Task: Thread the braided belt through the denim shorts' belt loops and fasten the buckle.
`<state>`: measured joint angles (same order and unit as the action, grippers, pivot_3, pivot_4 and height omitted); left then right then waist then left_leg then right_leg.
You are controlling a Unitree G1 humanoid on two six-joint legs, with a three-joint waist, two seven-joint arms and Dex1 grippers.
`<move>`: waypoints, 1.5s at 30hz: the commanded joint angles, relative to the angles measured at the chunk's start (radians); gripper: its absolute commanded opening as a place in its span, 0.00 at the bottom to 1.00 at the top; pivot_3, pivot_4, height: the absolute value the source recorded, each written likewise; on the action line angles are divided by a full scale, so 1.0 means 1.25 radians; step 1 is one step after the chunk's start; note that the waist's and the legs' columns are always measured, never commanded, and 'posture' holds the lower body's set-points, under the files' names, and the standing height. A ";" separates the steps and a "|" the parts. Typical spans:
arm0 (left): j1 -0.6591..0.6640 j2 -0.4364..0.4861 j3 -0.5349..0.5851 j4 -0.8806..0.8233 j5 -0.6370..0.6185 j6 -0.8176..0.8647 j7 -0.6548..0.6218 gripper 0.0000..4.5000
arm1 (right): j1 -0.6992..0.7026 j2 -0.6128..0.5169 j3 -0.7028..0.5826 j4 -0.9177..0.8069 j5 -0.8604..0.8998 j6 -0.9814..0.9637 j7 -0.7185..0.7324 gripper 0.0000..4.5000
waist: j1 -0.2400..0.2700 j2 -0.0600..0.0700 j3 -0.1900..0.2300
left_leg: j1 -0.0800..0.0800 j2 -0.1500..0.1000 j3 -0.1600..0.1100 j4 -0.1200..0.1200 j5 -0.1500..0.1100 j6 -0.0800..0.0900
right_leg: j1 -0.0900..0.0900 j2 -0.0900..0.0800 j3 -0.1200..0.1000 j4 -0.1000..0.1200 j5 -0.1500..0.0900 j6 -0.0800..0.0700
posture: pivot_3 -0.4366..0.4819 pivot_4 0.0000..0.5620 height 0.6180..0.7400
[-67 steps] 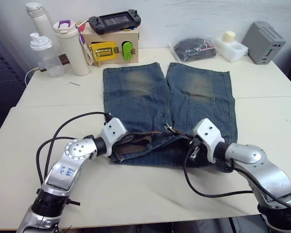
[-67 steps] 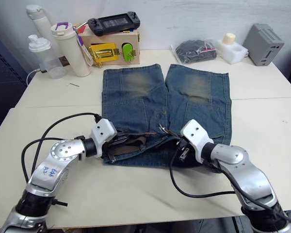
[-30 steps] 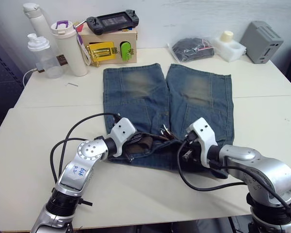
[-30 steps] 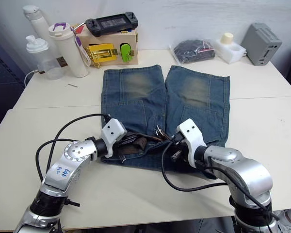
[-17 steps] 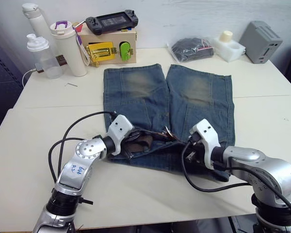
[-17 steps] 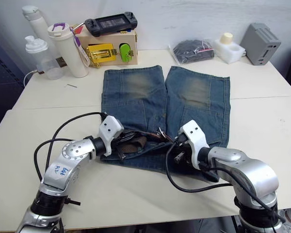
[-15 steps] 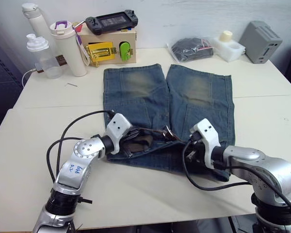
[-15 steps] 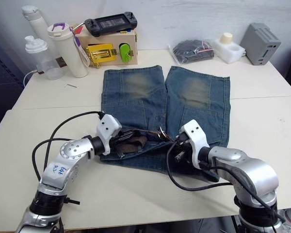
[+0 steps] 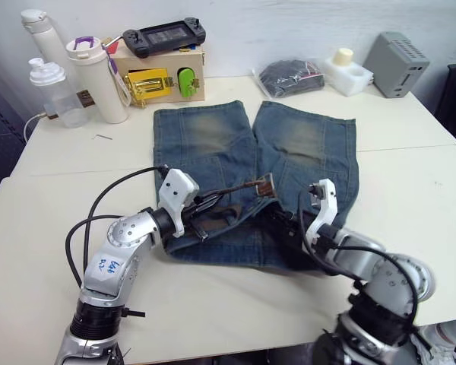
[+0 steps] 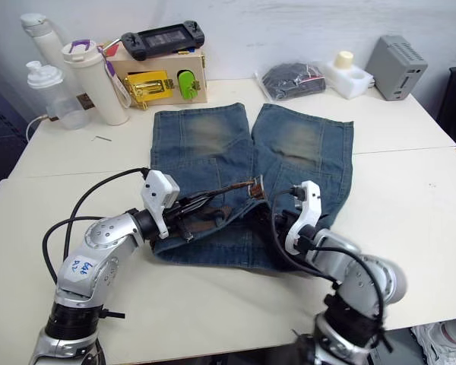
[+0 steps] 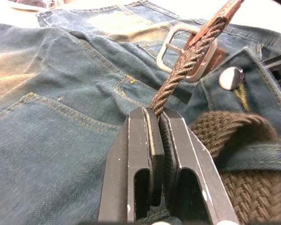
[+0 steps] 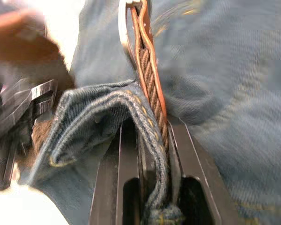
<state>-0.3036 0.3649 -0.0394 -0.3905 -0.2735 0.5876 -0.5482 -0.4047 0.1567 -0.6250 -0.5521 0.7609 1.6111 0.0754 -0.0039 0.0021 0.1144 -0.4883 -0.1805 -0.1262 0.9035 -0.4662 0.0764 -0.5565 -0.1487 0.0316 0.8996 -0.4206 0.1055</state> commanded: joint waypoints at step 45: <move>0.020 0.033 -0.049 -0.018 0.035 0.131 0.083 0.00 | 0.053 -0.255 0.293 -0.084 0.220 -0.115 -0.166 0.01 | 0.002 0.000 0.000 | 0.002 0.002 -0.001 -0.003 0.000 0.000 | 0.004 -0.001 0.002 -0.006 0.000 0.000 | 0.48 0.27 0.23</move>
<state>-0.2794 0.4075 -0.0982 -0.3977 -0.2369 0.7143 -0.4695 -0.3369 -0.1548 -0.2754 -0.6173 1.0337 1.4984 -0.1500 -0.0015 0.0017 0.1142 -0.4849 -0.1784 -0.1272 0.8997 -0.4661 0.0766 -0.5506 -0.1494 0.0334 0.8918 -0.4205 0.1057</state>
